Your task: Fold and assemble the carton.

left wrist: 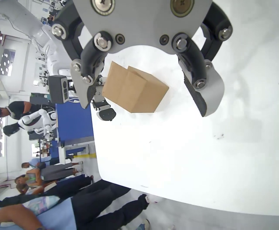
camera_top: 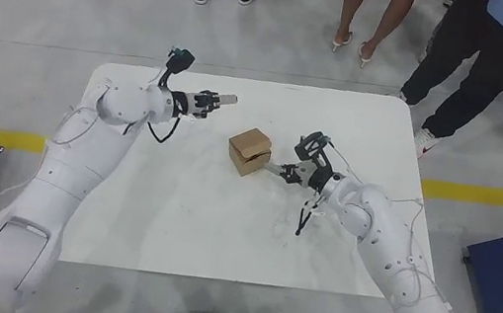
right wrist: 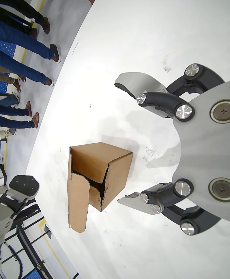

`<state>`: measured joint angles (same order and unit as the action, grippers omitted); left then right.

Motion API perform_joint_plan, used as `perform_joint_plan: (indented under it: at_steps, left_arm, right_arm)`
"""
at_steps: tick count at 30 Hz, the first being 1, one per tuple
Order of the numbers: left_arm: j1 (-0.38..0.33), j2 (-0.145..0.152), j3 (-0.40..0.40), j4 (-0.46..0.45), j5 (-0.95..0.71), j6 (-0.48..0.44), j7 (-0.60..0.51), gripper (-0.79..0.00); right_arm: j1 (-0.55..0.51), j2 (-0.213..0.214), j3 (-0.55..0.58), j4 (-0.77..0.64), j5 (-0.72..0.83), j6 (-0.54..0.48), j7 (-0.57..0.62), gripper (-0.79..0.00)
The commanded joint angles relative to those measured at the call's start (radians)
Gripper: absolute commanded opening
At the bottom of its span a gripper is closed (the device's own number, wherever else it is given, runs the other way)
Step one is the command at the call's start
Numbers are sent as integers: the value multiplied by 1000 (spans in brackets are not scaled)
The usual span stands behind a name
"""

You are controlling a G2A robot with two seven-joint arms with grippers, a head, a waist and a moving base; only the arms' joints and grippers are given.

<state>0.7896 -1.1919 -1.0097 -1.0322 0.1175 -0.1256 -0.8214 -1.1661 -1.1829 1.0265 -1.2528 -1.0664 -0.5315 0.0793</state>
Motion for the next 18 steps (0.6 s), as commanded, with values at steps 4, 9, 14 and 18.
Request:
perform_joint_plan:
  at_steps: [4,9,14,18]
  left_arm:
    - [-74,-56,78,180,-145,-105,4,0]
    - [-141,-108,145,316,-256,-176,-105,0]
    - [-168,-145,176,416,-345,-242,-195,0]
    - [-168,-163,172,467,-435,-295,-275,0]
  right_arm:
    - [-5,-6,-13,1,-21,44,-21,-77]
    - [7,-9,-14,39,-11,17,-15,-68]
    - [11,-5,6,75,-8,-9,-28,-80]
    - [20,-6,7,103,-9,-16,-32,-77]
